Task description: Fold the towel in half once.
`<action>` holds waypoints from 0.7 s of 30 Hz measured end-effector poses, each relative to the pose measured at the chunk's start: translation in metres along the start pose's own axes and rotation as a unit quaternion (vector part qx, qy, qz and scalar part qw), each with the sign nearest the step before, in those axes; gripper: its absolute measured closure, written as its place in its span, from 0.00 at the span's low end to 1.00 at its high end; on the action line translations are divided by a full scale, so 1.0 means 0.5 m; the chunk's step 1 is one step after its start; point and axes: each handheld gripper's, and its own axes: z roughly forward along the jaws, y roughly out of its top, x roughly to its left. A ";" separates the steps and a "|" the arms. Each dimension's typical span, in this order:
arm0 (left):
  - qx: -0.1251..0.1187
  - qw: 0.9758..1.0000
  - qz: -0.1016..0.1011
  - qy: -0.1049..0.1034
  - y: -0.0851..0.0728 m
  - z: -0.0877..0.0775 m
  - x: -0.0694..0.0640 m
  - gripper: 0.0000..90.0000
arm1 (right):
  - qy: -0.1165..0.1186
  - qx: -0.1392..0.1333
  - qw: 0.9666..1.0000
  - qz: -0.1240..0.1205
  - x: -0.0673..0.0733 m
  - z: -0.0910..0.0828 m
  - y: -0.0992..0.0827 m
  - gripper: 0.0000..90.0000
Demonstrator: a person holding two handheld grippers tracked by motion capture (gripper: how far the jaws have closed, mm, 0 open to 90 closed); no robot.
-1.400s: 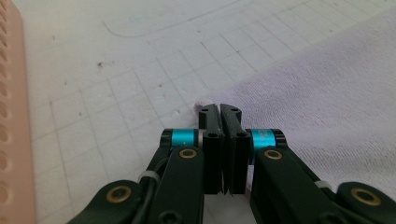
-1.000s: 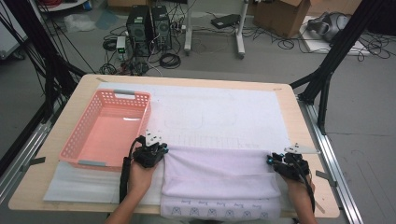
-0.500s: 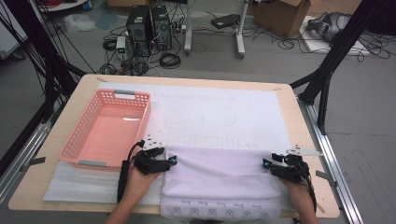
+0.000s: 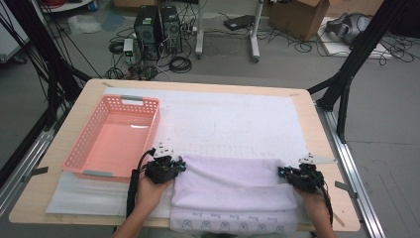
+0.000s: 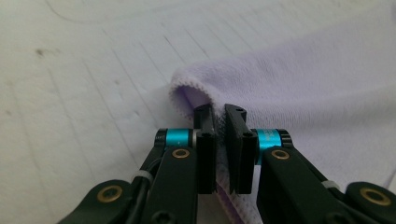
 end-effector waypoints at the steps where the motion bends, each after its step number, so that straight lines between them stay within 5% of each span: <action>1: -0.006 1.000 -0.010 0.000 0.005 0.003 0.003 0.93 | -0.009 -0.007 1.000 -0.001 -0.002 -0.003 0.003 0.94; 9: -0.049 0.998 -0.028 0.020 0.084 0.029 0.023 0.93 | -0.035 -0.037 0.999 0.007 -0.040 -0.003 0.040 0.94; 17: -0.058 0.996 -0.019 0.071 0.165 0.084 0.066 0.93 | -0.074 -0.034 0.997 0.006 -0.084 0.053 0.131 0.94; 21: -0.072 0.993 -0.043 0.085 0.182 0.103 0.100 0.93 | -0.092 -0.031 0.995 0.019 -0.095 0.089 0.183 0.94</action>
